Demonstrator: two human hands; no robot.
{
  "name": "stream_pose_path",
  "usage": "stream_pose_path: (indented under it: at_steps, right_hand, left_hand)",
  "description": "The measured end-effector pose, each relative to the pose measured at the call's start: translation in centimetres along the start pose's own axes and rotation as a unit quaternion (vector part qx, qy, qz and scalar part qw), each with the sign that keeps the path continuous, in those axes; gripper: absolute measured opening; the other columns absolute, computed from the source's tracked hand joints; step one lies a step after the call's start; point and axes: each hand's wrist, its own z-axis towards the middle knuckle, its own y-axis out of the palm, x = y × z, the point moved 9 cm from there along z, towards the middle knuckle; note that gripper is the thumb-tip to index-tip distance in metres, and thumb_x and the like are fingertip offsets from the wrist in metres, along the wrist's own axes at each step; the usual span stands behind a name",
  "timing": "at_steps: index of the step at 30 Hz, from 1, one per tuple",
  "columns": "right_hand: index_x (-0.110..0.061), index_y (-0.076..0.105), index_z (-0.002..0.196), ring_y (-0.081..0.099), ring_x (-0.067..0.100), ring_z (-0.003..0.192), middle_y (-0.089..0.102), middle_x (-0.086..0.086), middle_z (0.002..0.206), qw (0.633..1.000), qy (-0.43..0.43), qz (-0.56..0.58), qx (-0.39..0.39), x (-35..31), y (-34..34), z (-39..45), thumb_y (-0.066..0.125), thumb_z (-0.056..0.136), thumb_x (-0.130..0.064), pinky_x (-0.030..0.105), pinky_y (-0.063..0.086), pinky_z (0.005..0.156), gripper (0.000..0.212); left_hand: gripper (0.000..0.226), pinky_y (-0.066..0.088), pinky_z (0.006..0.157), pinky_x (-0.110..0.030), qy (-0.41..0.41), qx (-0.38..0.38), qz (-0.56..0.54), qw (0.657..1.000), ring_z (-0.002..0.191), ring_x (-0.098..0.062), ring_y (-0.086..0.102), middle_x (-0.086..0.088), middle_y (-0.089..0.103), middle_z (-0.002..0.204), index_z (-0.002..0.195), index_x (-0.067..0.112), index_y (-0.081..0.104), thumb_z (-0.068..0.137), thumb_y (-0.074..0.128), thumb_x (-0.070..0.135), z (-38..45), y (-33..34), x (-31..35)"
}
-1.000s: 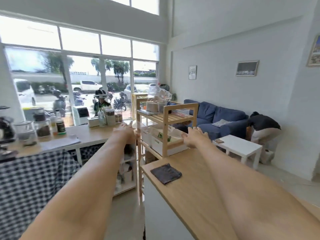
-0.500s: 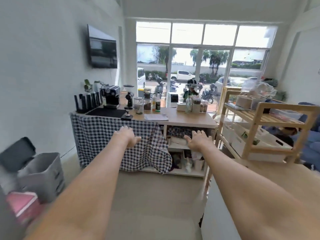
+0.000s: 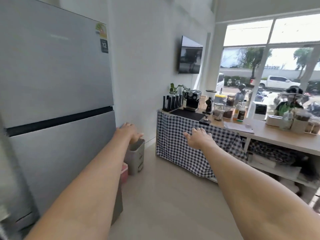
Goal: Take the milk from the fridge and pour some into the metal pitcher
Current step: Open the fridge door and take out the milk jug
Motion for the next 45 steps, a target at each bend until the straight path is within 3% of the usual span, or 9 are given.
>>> stream_pose_path:
  at_steps: [5,12,24,34,41,45]
  right_hand:
    - [-0.007,0.027,0.146,0.016,0.028,0.146,0.025,0.014,0.156,0.998,-0.069,0.001,0.001,-12.3,0.8,1.8,0.024,0.098,-0.049,0.051,0.016,0.115,0.064]
    - [-0.007,0.034,0.142,0.025,0.028,0.141,0.035,0.014,0.149,0.988,-0.146,0.029,0.03,-27.5,2.2,3.2,0.026,0.098,-0.047,0.048,0.023,0.11,0.061]
    - [-0.009,0.03,0.145,0.015,0.023,0.146,0.028,0.01,0.155,0.967,-0.252,0.02,-0.017,-47.9,8.8,4.3,0.023,0.098,-0.049,0.047,0.02,0.113,0.062]
    - [-0.009,0.028,0.146,0.016,0.022,0.145,0.028,0.009,0.155,0.935,-0.35,-0.006,-0.054,-59.7,14.0,7.5,0.023,0.099,-0.048,0.044,0.022,0.11,0.061]
    - [-0.01,0.023,0.148,0.016,0.023,0.145,0.027,0.009,0.154,0.911,-0.407,-0.015,-0.068,-64.9,17.2,10.3,0.027,0.099,-0.046,0.044,0.023,0.112,0.061]
    - [-0.009,0.03,0.143,0.027,0.024,0.14,0.038,0.008,0.147,0.899,-0.436,-0.03,-0.029,-66.5,17.8,11.6,0.033,0.099,-0.039,0.042,0.025,0.11,0.053]
  left_hand:
    - [0.076,0.011,0.119,-0.044,-0.068,-0.001,0.014,0.998,0.15,-0.022,0.002,-0.011,0.004,0.161,0.152,0.003,0.011,0.098,0.034,0.051,-0.3,-1.6,-11.9]
    - [0.076,0.016,0.118,-0.042,-0.15,0.003,0.032,0.988,0.15,-0.021,0.004,-0.008,0.007,0.161,0.152,0.004,0.014,0.098,0.033,0.053,-0.2,-3.0,-26.5]
    - [0.074,0.017,0.118,-0.043,-0.264,-0.017,0.034,0.964,0.149,-0.022,0.006,-0.011,0.011,0.16,0.151,0.004,0.016,0.098,0.031,0.053,-2.5,-0.4,-45.9]
    - [0.073,0.017,0.12,-0.041,-0.317,-0.031,-0.032,0.947,0.15,-0.021,0.005,-0.009,0.009,0.161,0.151,0.005,0.015,0.098,0.034,0.051,0.5,4.2,-52.6]
    - [0.067,0.025,0.117,-0.041,-0.299,0.03,-0.118,0.947,0.147,-0.025,0.02,-0.009,0.016,0.16,0.151,0.004,0.016,0.1,0.037,0.042,5.7,5.0,-52.9]
    - [0.07,0.025,0.116,-0.039,-0.319,0.035,-0.177,0.93,0.146,-0.026,0.021,-0.011,0.018,0.159,0.151,0.002,0.015,0.099,0.04,0.042,7.6,7.0,-53.4]
